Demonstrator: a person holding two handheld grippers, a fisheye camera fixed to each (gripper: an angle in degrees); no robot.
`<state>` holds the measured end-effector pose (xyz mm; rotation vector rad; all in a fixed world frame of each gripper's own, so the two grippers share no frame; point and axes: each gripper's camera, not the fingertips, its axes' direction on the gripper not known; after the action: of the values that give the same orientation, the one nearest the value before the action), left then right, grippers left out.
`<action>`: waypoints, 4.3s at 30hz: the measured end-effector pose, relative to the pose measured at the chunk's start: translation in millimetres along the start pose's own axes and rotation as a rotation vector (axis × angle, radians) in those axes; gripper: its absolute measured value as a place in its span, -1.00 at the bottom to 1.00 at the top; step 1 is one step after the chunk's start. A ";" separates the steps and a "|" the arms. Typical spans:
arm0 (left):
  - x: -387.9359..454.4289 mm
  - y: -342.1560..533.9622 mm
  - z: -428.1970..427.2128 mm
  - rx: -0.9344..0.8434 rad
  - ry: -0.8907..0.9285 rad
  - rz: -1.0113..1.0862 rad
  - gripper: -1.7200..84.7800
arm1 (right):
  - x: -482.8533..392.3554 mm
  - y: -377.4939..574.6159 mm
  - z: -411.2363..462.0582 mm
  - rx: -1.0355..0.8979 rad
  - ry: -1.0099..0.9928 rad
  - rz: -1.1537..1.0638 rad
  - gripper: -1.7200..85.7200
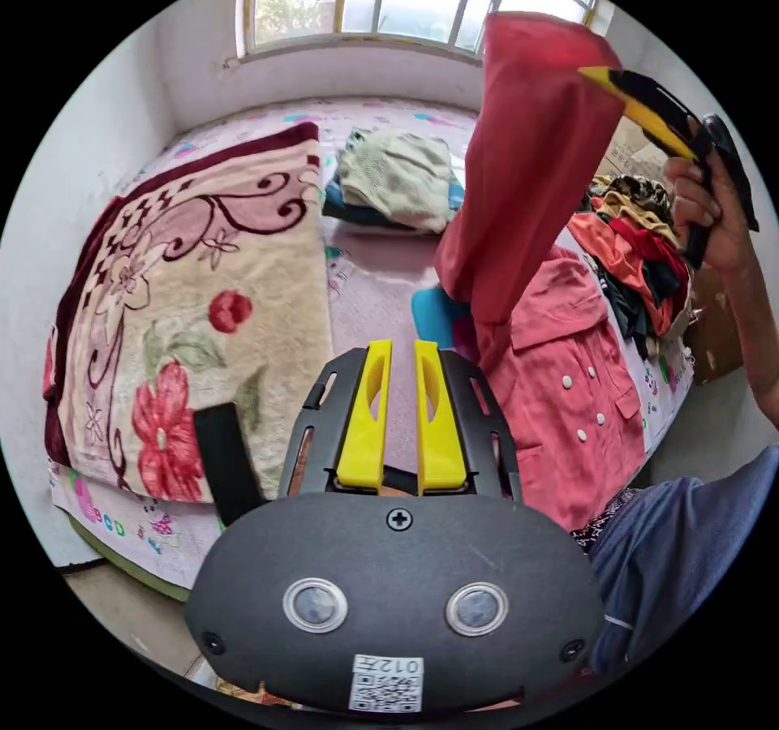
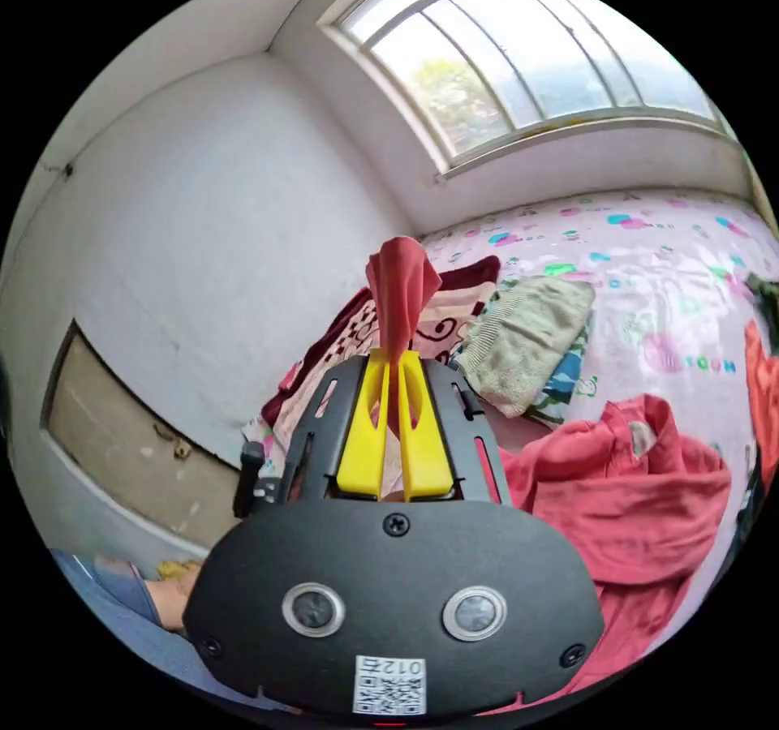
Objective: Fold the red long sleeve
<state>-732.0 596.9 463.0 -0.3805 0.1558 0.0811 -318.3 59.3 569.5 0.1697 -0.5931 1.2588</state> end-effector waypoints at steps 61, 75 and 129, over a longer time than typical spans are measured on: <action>279.6 -344.4 341.4 -0.379 -0.099 1.143 -0.96 | 417.8 16.2 -277.0 -0.408 0.462 0.231 -0.92; 185.0 -431.4 390.3 -0.499 0.160 0.619 -0.96 | 377.0 33.8 -295.6 -0.456 0.496 0.020 -0.96; 136.0 -449.0 401.3 -0.680 -0.105 0.670 -0.96 | -79.0 509.5 197.1 -0.696 0.478 -1.490 -0.91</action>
<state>-494.9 338.9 971.3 -0.9889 0.1436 0.8290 -869.7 68.4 594.7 -0.2559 -0.2917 -0.3855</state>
